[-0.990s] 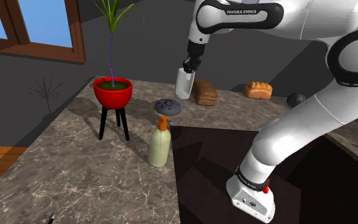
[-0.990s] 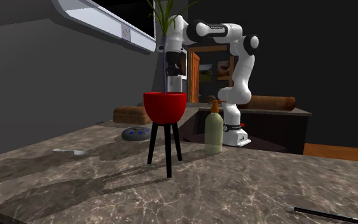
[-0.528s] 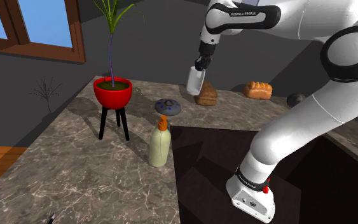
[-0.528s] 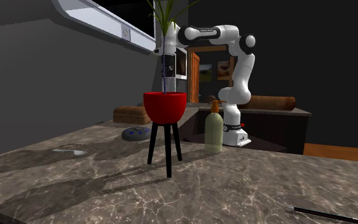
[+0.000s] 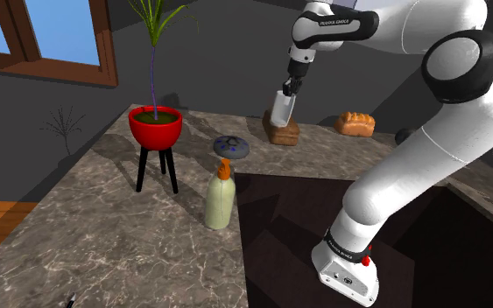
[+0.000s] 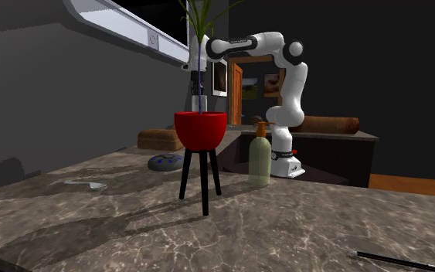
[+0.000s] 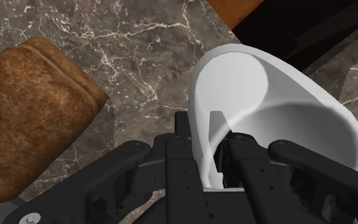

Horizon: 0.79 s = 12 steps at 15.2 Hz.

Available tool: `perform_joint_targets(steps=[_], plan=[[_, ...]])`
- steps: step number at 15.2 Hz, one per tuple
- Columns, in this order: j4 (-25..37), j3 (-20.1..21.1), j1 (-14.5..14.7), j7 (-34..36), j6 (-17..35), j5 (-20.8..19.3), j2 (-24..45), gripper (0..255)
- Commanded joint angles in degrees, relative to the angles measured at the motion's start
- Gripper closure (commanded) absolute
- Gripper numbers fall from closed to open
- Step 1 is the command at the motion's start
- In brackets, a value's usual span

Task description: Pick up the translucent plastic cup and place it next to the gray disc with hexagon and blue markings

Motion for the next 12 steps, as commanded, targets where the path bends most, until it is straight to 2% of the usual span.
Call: perform_joint_targets(steps=[1, 12], plan=[[-0.53, -0.53, -0.21, -0.73, 1.2, -0.02, 0.59, 255], [-8.36, -1.04, -0.41, -0.59, 9.71, -0.22, 1.28, 255]])
